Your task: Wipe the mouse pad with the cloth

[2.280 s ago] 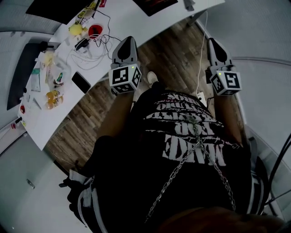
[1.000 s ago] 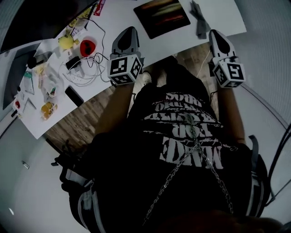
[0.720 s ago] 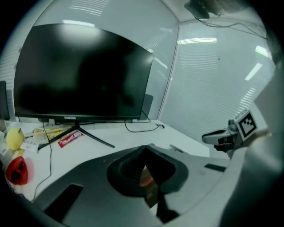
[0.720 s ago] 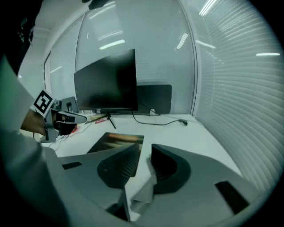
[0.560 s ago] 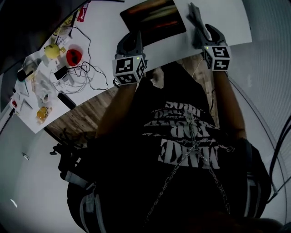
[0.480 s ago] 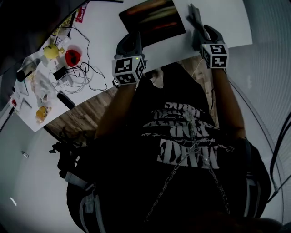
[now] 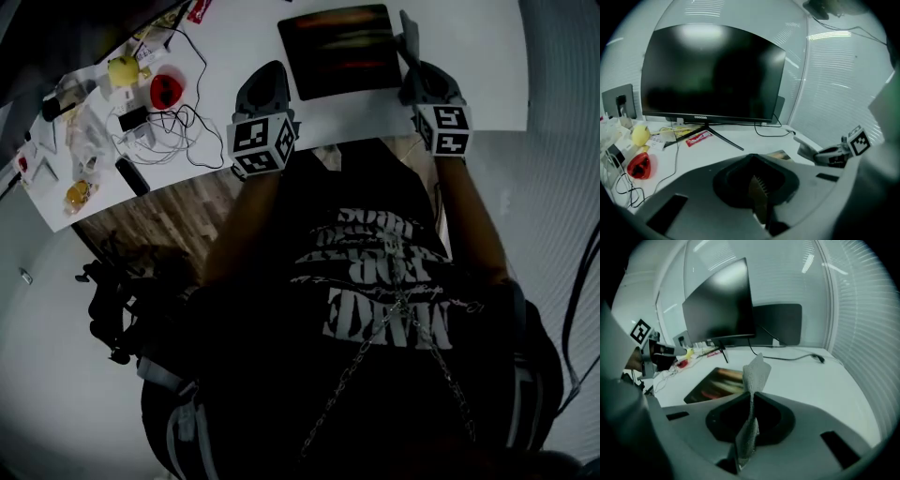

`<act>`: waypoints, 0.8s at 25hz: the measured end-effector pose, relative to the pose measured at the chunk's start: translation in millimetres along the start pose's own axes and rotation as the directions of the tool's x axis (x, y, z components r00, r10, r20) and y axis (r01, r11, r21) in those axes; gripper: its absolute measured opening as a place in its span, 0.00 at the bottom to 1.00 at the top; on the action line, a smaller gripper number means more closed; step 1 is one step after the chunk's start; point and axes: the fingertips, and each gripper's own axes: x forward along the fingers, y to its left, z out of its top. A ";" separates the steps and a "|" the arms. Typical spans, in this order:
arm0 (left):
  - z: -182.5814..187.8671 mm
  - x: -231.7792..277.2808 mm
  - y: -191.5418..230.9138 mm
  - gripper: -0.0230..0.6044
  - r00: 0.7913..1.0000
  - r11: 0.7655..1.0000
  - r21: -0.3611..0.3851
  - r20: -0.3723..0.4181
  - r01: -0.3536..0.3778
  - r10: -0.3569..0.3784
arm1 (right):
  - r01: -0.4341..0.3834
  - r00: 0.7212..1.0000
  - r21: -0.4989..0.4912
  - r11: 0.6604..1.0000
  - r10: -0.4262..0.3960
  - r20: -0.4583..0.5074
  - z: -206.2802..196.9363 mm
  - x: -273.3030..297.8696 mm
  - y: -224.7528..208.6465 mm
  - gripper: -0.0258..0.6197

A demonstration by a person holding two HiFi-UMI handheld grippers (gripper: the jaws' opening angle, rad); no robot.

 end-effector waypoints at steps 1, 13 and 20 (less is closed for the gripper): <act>1.7 -7.4 8.0 0.04 1.000 1.000 -0.004 0.009 -0.021 0.021 | -0.042 0.999 -0.012 0.999 0.043 0.029 19.1 5.6 15.2 0.07; 3.8 -46.8 92.3 0.04 0.997 0.997 -0.018 0.038 -0.070 0.071 | -0.238 0.971 -0.118 0.964 0.237 -0.027 84.3 139.9 192.8 0.07; -15.8 -43.8 103.2 0.04 1.000 1.000 -0.014 0.000 -0.028 0.028 | -0.142 0.986 -0.109 0.984 0.130 -0.106 42.0 155.7 165.5 0.07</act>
